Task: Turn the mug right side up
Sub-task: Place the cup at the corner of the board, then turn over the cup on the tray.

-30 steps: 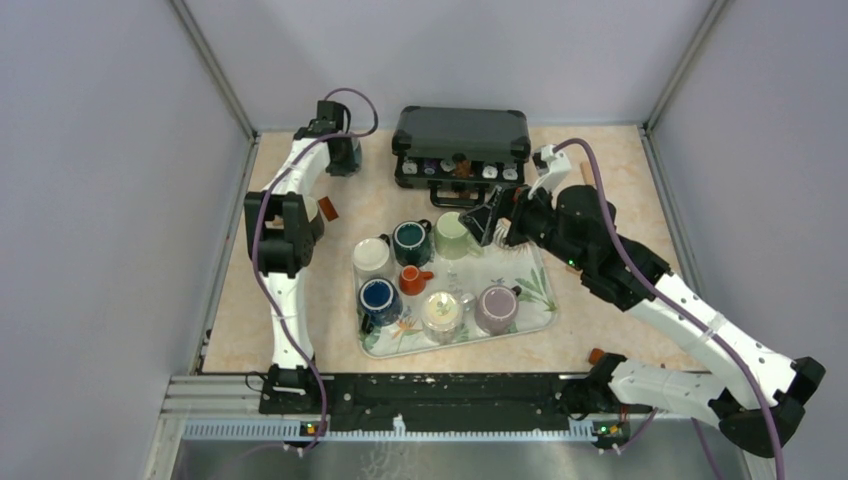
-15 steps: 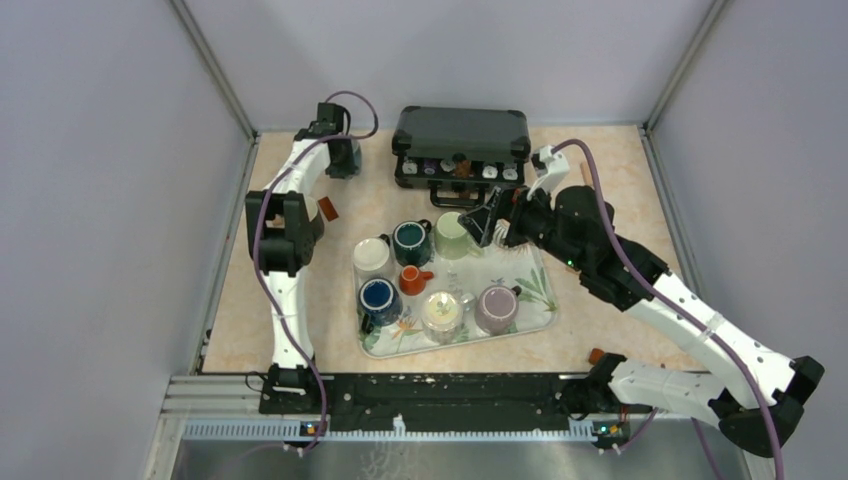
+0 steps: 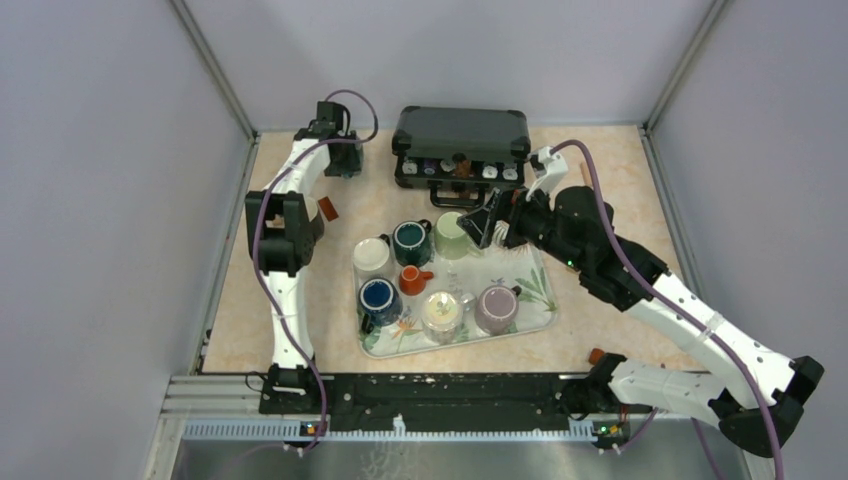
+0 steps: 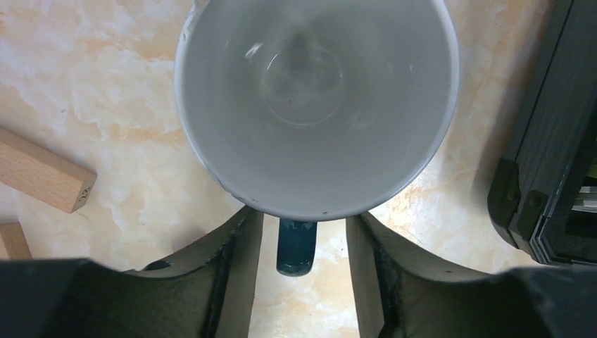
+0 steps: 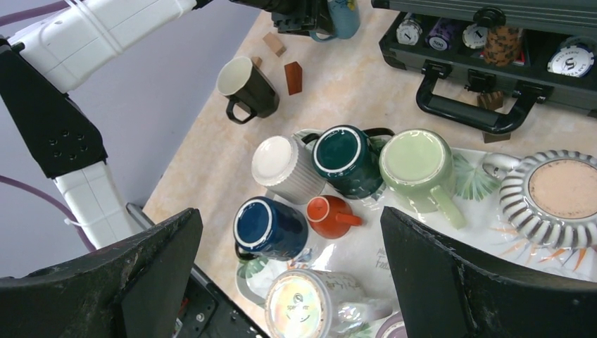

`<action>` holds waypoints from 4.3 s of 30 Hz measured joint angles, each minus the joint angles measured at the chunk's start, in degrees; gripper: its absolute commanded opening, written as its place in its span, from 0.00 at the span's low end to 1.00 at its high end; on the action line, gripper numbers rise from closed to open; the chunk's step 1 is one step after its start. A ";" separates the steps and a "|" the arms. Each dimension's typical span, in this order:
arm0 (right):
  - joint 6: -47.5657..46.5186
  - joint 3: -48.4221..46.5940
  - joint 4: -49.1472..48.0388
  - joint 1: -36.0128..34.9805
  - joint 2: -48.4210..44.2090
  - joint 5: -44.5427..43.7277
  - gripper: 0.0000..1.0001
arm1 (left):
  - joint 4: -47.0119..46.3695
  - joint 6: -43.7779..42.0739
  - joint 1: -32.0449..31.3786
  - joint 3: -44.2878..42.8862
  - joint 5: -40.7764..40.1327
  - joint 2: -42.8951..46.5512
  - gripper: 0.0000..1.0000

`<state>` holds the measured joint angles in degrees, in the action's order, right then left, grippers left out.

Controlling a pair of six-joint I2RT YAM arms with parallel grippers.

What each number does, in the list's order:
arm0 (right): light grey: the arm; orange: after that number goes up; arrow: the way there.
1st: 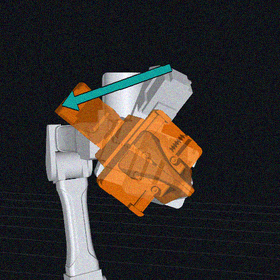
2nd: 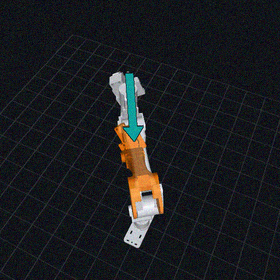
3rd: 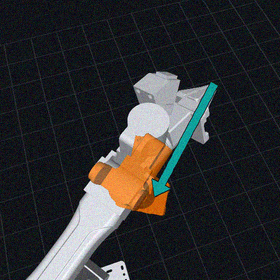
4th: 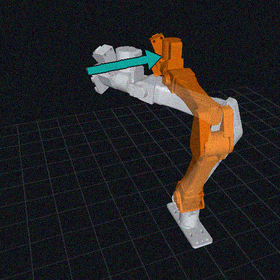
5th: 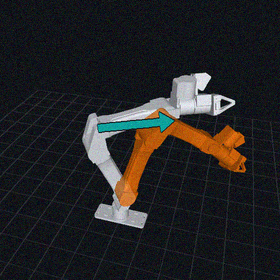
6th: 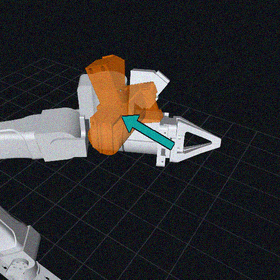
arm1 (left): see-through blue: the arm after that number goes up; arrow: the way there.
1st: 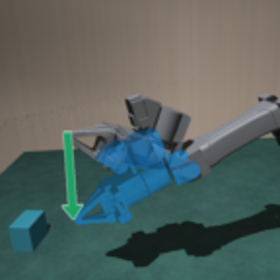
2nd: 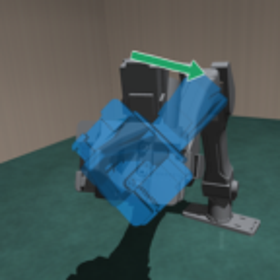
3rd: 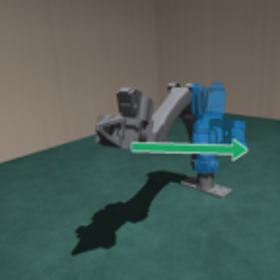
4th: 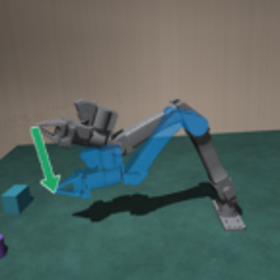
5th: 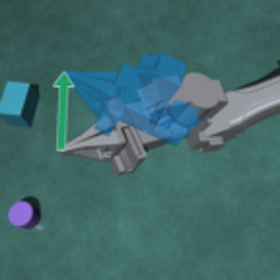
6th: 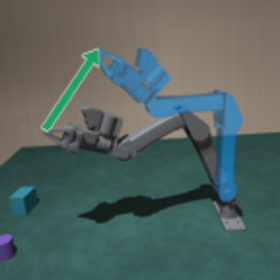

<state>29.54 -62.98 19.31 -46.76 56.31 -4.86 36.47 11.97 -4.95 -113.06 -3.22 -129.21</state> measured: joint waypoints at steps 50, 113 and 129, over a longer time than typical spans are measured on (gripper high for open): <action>-3.93 16.50 16.98 0.00 1.01 -1.79 0.99 | -7.45 4.42 -18.01 38.49 18.56 51.60 0.99; 1.88 13.99 -0.07 3.89 12.55 -5.51 0.99 | -12.11 4.85 -17.68 43.10 24.92 60.59 0.99; -25.31 6.54 1.77 2.82 24.41 1.97 0.98 | -12.04 4.85 -17.68 43.10 26.38 60.59 0.99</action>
<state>4.23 -56.45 21.08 -43.94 80.73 -2.90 24.43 16.82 -22.63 -69.95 23.16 -68.62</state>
